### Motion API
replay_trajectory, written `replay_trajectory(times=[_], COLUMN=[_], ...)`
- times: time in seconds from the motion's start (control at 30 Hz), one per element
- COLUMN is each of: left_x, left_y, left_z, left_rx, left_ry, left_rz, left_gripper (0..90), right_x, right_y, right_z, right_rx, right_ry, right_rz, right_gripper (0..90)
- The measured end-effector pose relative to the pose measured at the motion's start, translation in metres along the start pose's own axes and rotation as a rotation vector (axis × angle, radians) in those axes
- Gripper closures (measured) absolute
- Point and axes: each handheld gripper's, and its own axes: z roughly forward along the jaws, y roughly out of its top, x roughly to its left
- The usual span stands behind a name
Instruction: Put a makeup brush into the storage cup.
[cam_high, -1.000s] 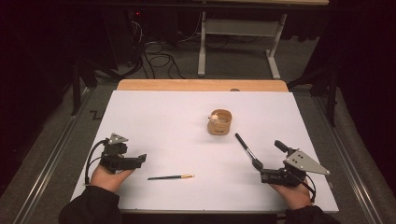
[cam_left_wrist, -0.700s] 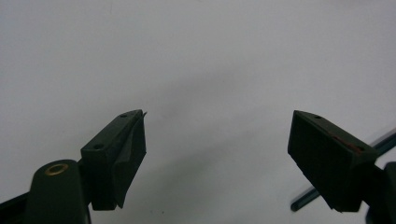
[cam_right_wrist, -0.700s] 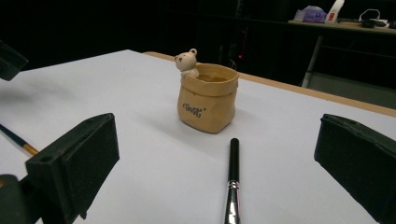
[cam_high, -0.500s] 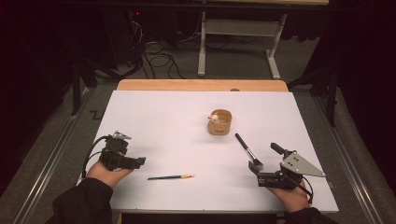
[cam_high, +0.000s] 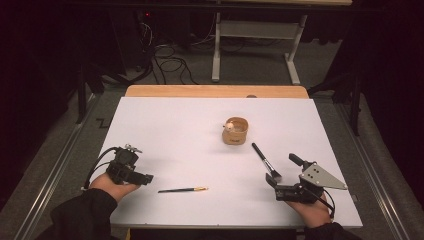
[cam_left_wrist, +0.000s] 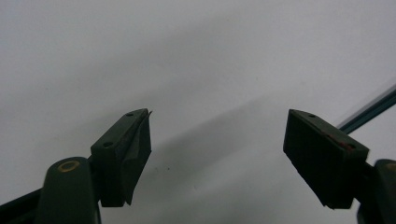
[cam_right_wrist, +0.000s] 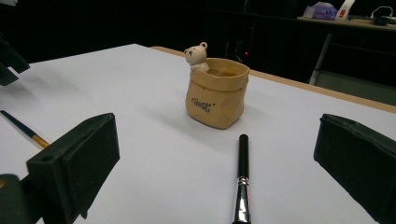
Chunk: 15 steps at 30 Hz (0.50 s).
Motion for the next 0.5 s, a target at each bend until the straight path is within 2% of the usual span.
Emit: replay_trajectory(times=[0.13,0.17,0.23,0.33,0.37,0.5], left_x=[-0.001,-0.002,-0.004,-0.006,-0.007,-0.011], left_y=[-0.001,-0.001,-0.002,-0.002,-0.003,-0.002], left_z=[0.003,0.003,0.003,0.003,0.002,0.001], left_rx=[0.019,0.033,0.046,0.066,0.066,0.072], left_ry=[-0.020,-0.023,-0.027,-0.012,-0.011,-0.027], left_rz=[-0.007,0.003,0.006,0.022,0.023,0.045], left_gripper=[22.7,22.5,21.5,13.9,8.4,6.5], right_x=[0.000,0.000,0.001,0.000,-0.001,-0.002], right_y=[0.000,0.000,-0.001,-0.001,-0.001,-0.001], right_z=[0.001,0.001,0.001,0.001,0.001,0.001], right_rx=[0.003,0.004,0.008,0.006,0.003,0.010], right_ry=[0.000,-0.001,-0.002,-0.015,-0.020,-0.021], right_rz=[-0.009,-0.014,-0.002,-0.004,0.003,0.007], right_gripper=[0.7,0.6,0.4,0.4,0.4,0.4])
